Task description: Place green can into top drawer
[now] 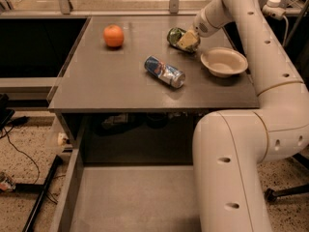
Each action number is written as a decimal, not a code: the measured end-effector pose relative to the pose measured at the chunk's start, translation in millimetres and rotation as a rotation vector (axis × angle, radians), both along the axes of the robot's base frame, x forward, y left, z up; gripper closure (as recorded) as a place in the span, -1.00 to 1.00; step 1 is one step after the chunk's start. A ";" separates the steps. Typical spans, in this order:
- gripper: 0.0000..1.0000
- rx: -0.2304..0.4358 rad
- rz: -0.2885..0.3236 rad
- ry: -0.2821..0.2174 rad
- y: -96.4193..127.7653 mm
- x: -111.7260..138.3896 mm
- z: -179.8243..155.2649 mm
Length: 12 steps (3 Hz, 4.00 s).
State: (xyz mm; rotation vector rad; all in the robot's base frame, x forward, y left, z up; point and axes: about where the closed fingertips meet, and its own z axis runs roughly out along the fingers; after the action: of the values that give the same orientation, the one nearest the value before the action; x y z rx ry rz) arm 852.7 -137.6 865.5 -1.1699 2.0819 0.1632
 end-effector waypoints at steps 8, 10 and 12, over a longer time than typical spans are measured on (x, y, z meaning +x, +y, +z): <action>1.00 -0.009 0.095 -0.188 -62.3 -58.4 84.2; 1.00 -0.015 -0.046 -0.533 -125.3 -163.1 226.6; 1.00 0.020 -0.048 -0.495 -116.3 -240.3 157.1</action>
Offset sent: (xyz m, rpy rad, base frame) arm 0.0000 0.0000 0.0000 0.0000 0.0000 0.0000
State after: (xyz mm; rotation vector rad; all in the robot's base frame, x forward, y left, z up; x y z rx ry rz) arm 612.3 -253.9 1022.6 -1.0228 1.6635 -0.1188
